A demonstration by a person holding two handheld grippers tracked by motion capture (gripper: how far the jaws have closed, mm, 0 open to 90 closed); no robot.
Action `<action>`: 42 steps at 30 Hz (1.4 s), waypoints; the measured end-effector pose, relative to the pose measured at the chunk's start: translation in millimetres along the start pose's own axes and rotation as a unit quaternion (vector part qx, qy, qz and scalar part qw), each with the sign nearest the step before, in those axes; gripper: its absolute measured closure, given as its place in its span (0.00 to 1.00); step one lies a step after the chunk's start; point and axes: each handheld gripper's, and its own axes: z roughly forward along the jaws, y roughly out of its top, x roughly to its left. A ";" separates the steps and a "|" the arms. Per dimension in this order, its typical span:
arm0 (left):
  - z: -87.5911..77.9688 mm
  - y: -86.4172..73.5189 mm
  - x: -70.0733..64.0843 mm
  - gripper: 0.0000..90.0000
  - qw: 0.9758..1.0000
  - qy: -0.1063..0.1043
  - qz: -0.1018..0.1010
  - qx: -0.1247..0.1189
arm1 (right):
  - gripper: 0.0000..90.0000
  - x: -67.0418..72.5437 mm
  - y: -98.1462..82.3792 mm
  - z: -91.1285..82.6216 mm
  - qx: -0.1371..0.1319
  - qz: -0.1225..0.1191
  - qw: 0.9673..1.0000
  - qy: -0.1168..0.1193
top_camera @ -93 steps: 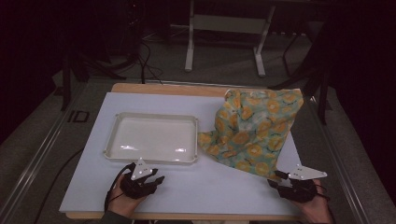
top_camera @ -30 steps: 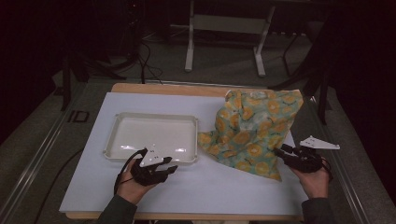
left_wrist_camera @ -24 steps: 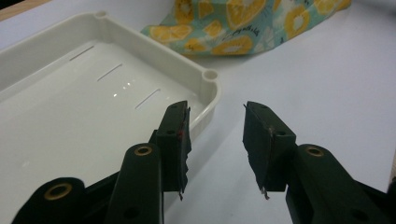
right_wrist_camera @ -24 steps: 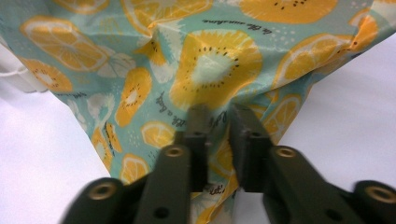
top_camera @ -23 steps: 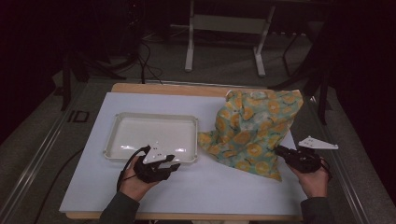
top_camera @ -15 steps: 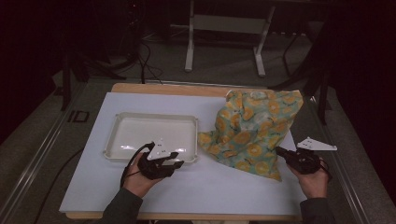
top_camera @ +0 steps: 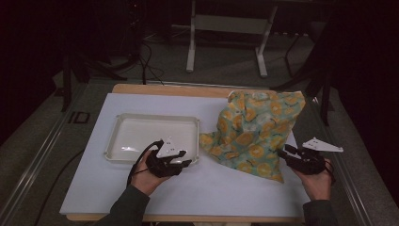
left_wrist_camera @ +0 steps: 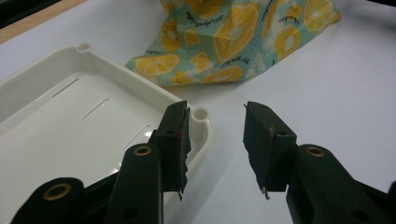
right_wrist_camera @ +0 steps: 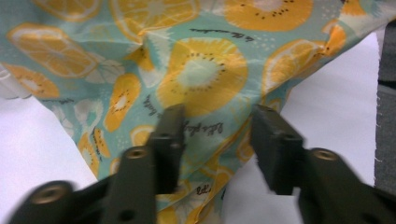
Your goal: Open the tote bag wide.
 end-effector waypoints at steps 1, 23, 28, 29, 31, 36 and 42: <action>0.2 0.0 0.1 0.66 1.000 0.000 0.000 0.001 | 0.51 -1.0 0.5 1.2 0.003 0.003 1.000 -0.002; 7.8 6.1 0.2 0.66 1.000 -0.005 0.004 0.001 | 0.92 -19.1 -5.4 19.8 0.009 0.047 0.996 0.073; 9.2 9.2 0.0 0.66 1.000 -0.006 0.005 0.000 | 1.00 -16.9 -6.1 20.5 0.011 0.042 0.997 0.057; 10.0 12.1 0.0 0.66 1.000 -0.005 0.008 -0.001 | 1.00 -15.8 -6.2 20.0 0.012 0.037 0.998 0.053; 10.8 14.5 0.1 0.66 1.000 -0.006 0.009 -0.003 | 1.00 -14.5 -6.2 18.8 0.013 0.033 0.998 0.048; 15.3 21.5 -0.7 0.66 1.000 -0.007 0.011 -0.006 | 1.00 -13.6 -6.1 16.4 0.015 0.031 0.998 0.050; 22.5 30.0 -2.8 0.65 1.000 -0.014 0.016 -0.008 | 0.81 -13.5 -4.3 14.2 0.014 0.035 0.998 0.052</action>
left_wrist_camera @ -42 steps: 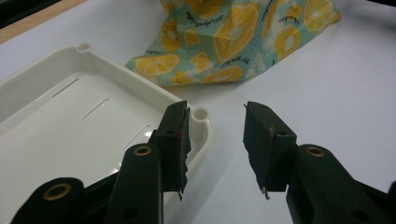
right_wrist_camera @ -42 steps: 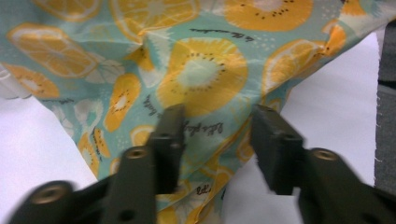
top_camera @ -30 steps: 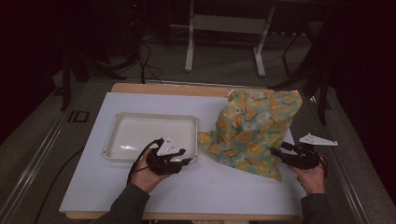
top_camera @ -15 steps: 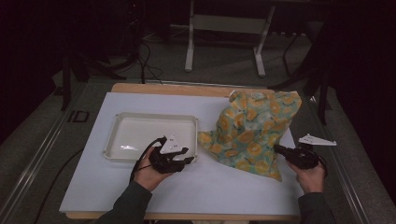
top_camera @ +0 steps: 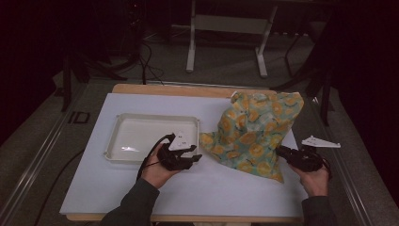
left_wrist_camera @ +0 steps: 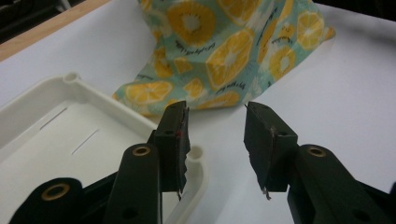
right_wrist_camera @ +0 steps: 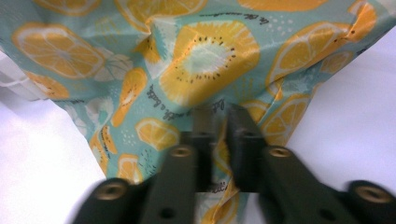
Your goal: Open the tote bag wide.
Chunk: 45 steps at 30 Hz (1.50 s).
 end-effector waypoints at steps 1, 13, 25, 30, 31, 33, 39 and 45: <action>2.5 2.2 -0.8 0.64 1.000 -0.001 0.003 0.001 | 0.75 0.9 0.6 -0.7 0.001 0.000 1.000 -0.002; 44.1 36.9 -20.9 0.62 0.999 -0.006 0.049 0.008 | 0.63 2.0 -0.5 -1.5 0.006 -0.016 1.000 -0.009; 69.7 51.8 -30.5 0.96 0.997 0.017 0.071 0.026 | 0.47 6.0 -3.7 -2.6 -0.019 -0.036 0.999 -0.019; 67.7 46.1 -32.5 1.00 0.997 0.004 0.072 0.031 | 0.36 12.0 -1.7 -3.3 -0.033 -0.033 0.999 -0.024; 67.7 46.1 -32.5 1.00 0.997 0.004 0.072 0.031 | 0.35 13.4 -1.5 -3.6 -0.040 -0.035 0.998 -0.036; 66.5 42.6 -32.9 1.00 0.997 0.001 0.069 0.031 | 0.35 15.0 -0.9 -3.7 -0.042 -0.034 0.998 -0.043; 65.1 25.0 -33.4 1.00 0.997 -0.005 0.064 0.040 | 0.37 15.0 0.4 -3.8 -0.038 -0.024 0.998 -0.039; 68.1 11.4 -34.8 1.00 0.997 -0.011 0.052 0.051 | 0.33 17.1 4.0 -4.3 -0.032 -0.021 0.999 -0.037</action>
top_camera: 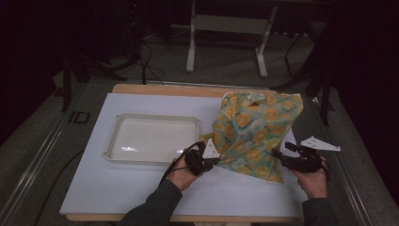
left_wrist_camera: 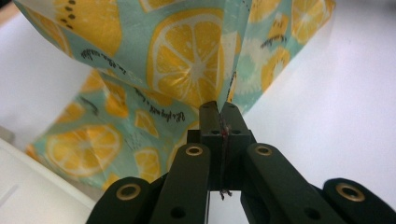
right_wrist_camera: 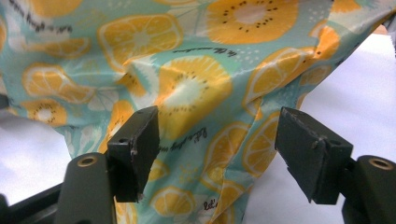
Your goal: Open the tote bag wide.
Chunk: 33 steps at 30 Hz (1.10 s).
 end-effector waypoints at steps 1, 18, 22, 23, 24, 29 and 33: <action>1.1 -1.9 -0.6 1.00 1.000 0.000 0.000 0.005 | 0.33 0.0 0.0 0.0 0.000 0.000 1.000 0.000; 27.9 -20.0 -9.2 1.00 0.997 -0.019 -0.010 0.074 | 0.37 5.0 6.0 4.2 0.012 0.012 0.999 0.032; 30.0 -20.2 -7.3 1.00 0.997 -0.022 -0.017 0.076 | 0.38 10.1 6.9 5.8 0.023 0.008 0.999 0.038; 30.3 -20.3 -7.3 1.00 0.997 -0.021 -0.018 0.077 | 0.38 12.6 6.6 6.4 0.028 0.005 0.999 0.034; 30.3 -20.2 -7.3 1.00 0.997 -0.021 -0.018 0.077 | 0.38 14.3 6.1 7.4 0.032 0.001 0.999 0.030; 30.4 -20.3 -6.7 1.00 0.997 -0.022 -0.020 0.077 | 0.55 17.6 4.4 8.4 0.055 0.002 0.998 0.019; 30.9 -20.5 -6.1 0.99 0.996 -0.022 -0.023 0.078 | 0.70 19.1 4.0 7.1 0.064 0.002 0.997 0.035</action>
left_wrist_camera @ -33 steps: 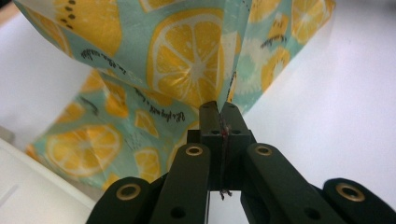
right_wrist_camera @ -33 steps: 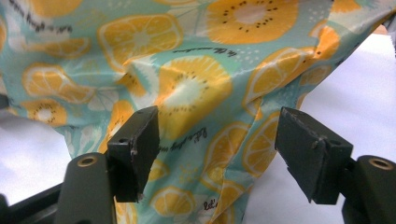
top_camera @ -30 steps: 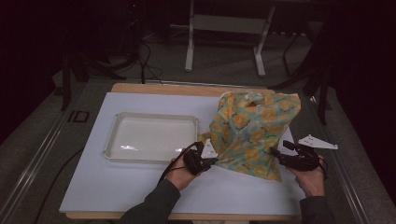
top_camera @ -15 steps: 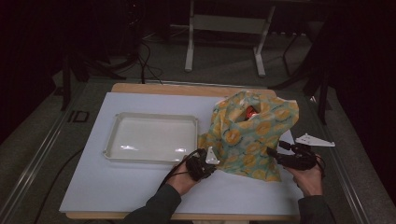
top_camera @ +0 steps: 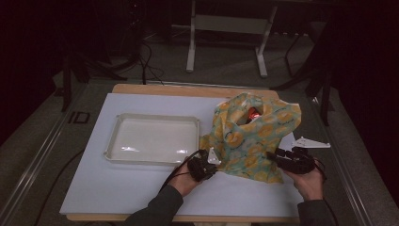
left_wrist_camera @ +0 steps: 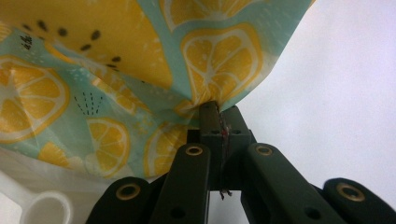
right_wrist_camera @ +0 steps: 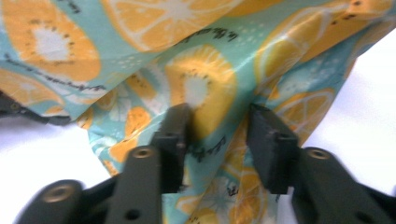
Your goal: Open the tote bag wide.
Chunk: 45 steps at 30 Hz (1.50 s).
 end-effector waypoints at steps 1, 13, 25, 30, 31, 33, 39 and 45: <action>0.1 -0.1 0.1 1.00 1.000 0.000 -0.001 0.000 | 0.73 0.5 -0.3 -0.1 0.000 -0.003 1.000 0.002; 0.2 -0.1 1.0 0.99 1.000 0.000 -0.003 0.001 | 1.00 -0.5 -6.1 -6.3 0.002 -0.008 1.000 0.019; 0.6 -0.2 1.6 0.99 1.000 -0.003 -0.008 0.002 | 1.00 1.8 -25.8 -5.6 0.037 -0.018 0.999 0.020; -0.1 -0.6 3.2 0.99 1.000 -0.007 -0.013 -0.001 | 1.00 1.6 -34.9 -0.8 0.061 -0.017 0.998 0.019; -0.3 -0.7 3.5 0.99 1.000 -0.008 -0.015 -0.003 | 1.00 1.4 -36.7 0.5 0.066 -0.019 0.997 0.019; -1.0 -0.8 3.7 0.99 1.000 -0.010 -0.017 -0.004 | 1.00 1.8 -40.5 2.9 0.078 -0.019 0.997 0.016; -11.9 -2.0 1.6 0.93 0.999 -0.008 -0.014 -0.030 | 1.00 2.6 -51.9 10.7 0.117 -0.029 0.993 0.003; -19.8 -1.5 2.3 0.98 0.999 -0.004 -0.007 -0.034 | 1.00 3.3 -48.2 6.9 0.104 -0.030 0.994 0.007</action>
